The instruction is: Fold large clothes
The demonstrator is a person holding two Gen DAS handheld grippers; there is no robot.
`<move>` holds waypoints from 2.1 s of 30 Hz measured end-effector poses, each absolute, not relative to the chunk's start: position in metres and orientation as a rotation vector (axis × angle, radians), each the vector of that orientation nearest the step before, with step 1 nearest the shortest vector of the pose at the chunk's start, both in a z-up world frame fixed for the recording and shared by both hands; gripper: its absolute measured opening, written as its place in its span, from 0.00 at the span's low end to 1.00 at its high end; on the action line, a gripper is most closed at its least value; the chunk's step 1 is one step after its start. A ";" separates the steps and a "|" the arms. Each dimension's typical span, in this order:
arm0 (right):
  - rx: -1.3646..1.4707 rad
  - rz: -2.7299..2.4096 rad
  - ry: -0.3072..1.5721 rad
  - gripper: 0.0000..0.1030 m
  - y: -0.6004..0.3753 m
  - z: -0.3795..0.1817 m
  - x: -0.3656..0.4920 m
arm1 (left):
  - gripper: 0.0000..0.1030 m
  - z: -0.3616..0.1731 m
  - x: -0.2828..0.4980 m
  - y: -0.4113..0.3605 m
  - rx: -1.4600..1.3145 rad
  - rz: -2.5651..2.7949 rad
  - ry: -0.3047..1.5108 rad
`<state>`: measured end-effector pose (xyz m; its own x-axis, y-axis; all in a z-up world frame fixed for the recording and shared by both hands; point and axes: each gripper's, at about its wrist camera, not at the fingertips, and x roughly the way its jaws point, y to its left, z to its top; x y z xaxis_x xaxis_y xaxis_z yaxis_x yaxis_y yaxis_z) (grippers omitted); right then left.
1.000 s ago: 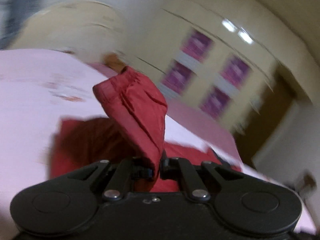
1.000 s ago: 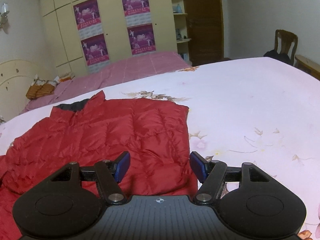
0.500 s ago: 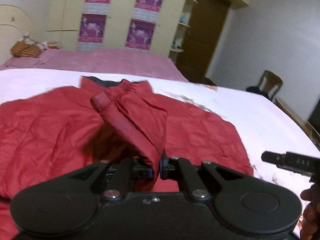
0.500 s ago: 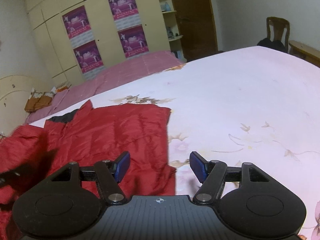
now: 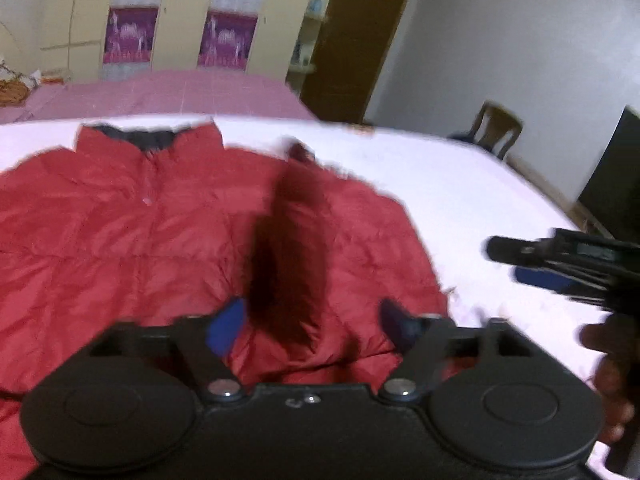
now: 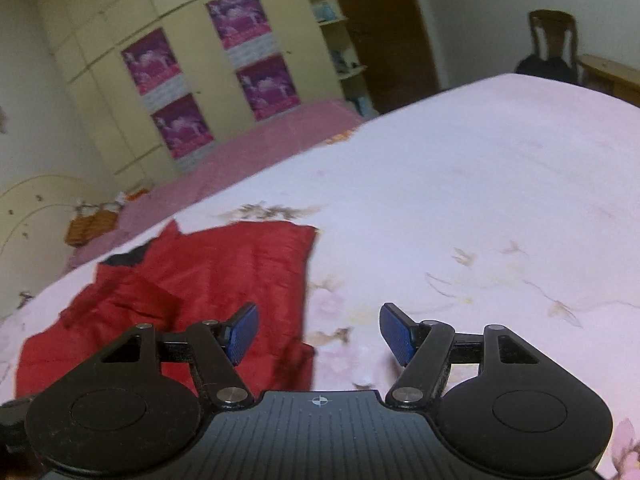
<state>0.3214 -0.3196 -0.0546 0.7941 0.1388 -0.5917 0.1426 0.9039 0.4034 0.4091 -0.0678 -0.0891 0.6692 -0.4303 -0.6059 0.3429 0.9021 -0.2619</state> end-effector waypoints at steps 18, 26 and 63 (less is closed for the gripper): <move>0.419 0.249 0.823 0.29 -0.224 -0.072 0.359 | 0.63 -0.103 0.400 0.128 -0.162 -0.012 0.657; 0.305 0.184 0.837 0.26 -0.200 -0.078 0.357 | 0.65 -0.108 0.413 0.129 -0.089 -0.034 0.714; 0.019 0.271 0.771 0.56 -0.095 -0.089 0.407 | 0.81 -0.121 0.488 0.062 -0.006 -0.198 0.738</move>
